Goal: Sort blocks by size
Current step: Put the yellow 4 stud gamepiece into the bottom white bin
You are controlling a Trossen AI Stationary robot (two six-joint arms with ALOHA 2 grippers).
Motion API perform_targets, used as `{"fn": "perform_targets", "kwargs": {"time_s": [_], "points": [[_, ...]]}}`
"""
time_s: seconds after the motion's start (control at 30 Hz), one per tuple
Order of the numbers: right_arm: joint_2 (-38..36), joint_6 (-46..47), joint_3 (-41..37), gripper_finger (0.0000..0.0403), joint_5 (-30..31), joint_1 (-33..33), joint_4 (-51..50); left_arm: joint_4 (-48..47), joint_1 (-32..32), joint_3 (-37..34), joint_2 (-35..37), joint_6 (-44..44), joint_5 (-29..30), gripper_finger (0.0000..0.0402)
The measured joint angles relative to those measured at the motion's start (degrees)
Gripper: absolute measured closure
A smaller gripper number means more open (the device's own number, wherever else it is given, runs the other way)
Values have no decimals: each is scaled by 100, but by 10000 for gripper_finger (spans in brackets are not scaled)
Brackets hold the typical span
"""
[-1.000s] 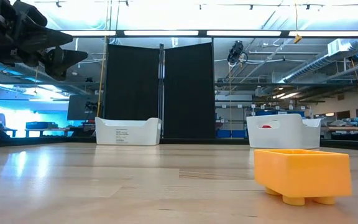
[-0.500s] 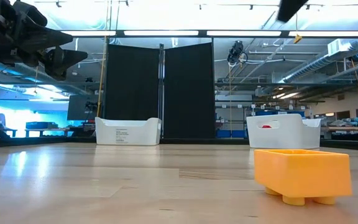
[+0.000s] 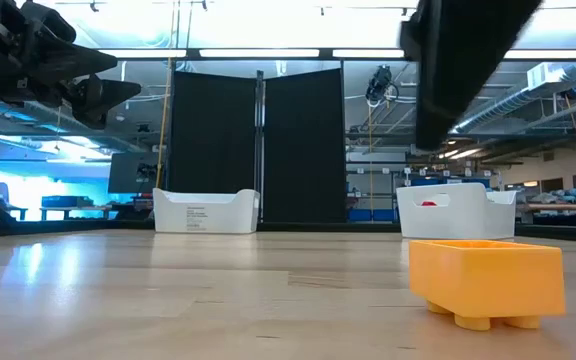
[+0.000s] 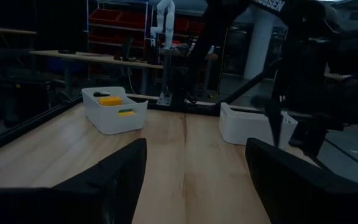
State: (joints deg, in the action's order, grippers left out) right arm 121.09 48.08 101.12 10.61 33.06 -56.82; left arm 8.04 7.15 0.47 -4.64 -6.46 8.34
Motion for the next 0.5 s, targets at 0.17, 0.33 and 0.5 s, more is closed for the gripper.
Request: {"fn": "perform_targets", "kwargs": {"time_s": [0.17, 0.33, 0.5], "points": [[79, -628, 2, 142, -297, -37, 807, 10, 1, 0, 0, 0, 0, 119], [77, -2018, 7, 146, -299, -24, 937, 29, 1, 0, 0, 0, 0, 119], [75, -2131, -214, 150, -342, -2, 1078, 28, 1, 0, 0, 0, 0, 119]]}}
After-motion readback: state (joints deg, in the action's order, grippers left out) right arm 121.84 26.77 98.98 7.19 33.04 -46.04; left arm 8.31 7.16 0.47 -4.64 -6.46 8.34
